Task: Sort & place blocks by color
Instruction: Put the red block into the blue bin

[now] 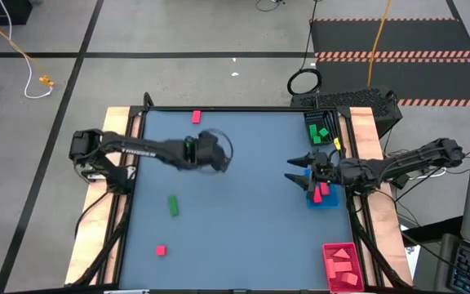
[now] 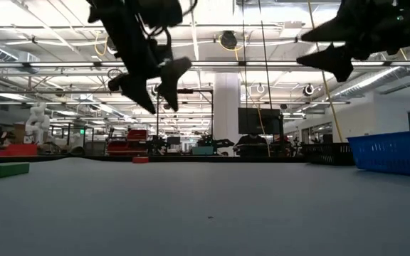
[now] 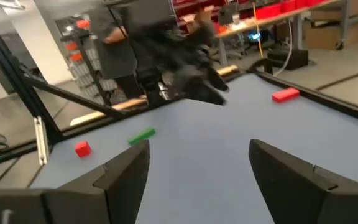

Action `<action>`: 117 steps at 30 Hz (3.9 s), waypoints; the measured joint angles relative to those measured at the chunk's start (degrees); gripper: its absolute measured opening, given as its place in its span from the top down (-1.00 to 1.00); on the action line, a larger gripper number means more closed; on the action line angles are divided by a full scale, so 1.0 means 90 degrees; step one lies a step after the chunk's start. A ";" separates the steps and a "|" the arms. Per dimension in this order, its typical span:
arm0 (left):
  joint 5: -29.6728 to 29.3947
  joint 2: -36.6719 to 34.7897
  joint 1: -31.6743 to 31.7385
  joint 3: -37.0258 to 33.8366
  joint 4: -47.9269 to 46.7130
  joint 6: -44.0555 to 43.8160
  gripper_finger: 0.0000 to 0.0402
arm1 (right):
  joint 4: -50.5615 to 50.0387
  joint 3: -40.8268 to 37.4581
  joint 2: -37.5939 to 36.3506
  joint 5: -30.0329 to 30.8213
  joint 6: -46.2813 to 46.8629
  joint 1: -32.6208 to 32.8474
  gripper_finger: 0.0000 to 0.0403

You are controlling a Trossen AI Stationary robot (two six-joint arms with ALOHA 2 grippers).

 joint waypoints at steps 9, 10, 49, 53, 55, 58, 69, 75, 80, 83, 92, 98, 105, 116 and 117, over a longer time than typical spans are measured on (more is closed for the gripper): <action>0.1381 -0.0001 0.2106 0.0557 -0.1049 0.0712 -0.05 | 0.0285 0.0000 0.0000 -0.0004 -0.0212 0.0000 -0.33; 0.1427 -0.0001 0.2333 0.0647 -0.1060 0.0837 -0.03 | 0.0296 0.0000 0.0000 -0.0004 -0.0212 0.0000 -0.33; 0.2781 0.3168 0.4821 0.2441 -0.1528 0.1738 -0.41 | 0.0250 -0.0002 0.0003 -0.0485 -0.0353 -0.0010 -0.33; 0.2811 0.3176 0.4798 0.2439 -0.1502 0.1782 0.08 | 0.0250 -0.0002 0.0003 -0.0485 -0.0282 -0.0010 -0.33; 0.2760 0.3178 0.4759 0.2439 -0.1497 0.1788 0.34 | 0.0250 -0.0002 0.0003 -0.0485 -0.0282 -0.0010 -0.33; 0.2742 0.3166 0.4704 0.2428 -0.1483 0.1882 0.36 | 0.0250 -0.0002 0.0003 -0.0485 -0.0282 -0.0010 -0.33; 0.3568 0.2334 0.4097 0.2604 -0.1501 0.2266 0.36 | 0.0212 -0.0002 0.0003 -0.0490 -0.0285 -0.0007 -0.33; 0.3610 0.1559 0.3016 0.2603 -0.1179 0.2372 0.36 | 0.0189 -0.0002 0.0003 -0.0511 -0.0285 0.0000 -0.33; 0.3544 0.1215 0.1732 0.2605 -0.0388 0.2351 0.36 | 0.0211 -0.0002 0.0007 -0.1308 -0.0166 0.0000 -0.33; 0.3554 0.1149 0.0927 0.2604 0.0090 0.2378 0.36 | 0.0205 -0.0002 0.0052 -0.1801 0.0121 0.0002 -0.33; 0.3454 0.1145 -0.0776 0.1951 0.2443 0.2471 0.36 | 0.0340 -0.0002 0.0493 -0.1824 0.0028 0.0153 -0.33; 0.3100 0.1145 -0.1210 0.1097 0.3837 0.2353 0.36 | 0.1112 -0.0002 0.0842 -0.1811 0.0014 0.0486 -0.33; -0.0164 0.1150 -0.1713 0.0683 0.3451 0.3222 0.36 | 0.1816 -0.0002 0.1818 -0.1039 0.1144 0.0461 -0.33; -0.1263 0.1153 -0.2239 0.0707 0.2958 0.4650 0.36 | 0.3615 0.0080 0.3591 -0.0326 0.1741 0.0039 -0.33; -0.1313 0.1153 -0.2269 0.0739 0.2957 0.4698 0.36 | 0.3735 0.0159 0.3746 -0.0330 0.1687 0.0039 -0.33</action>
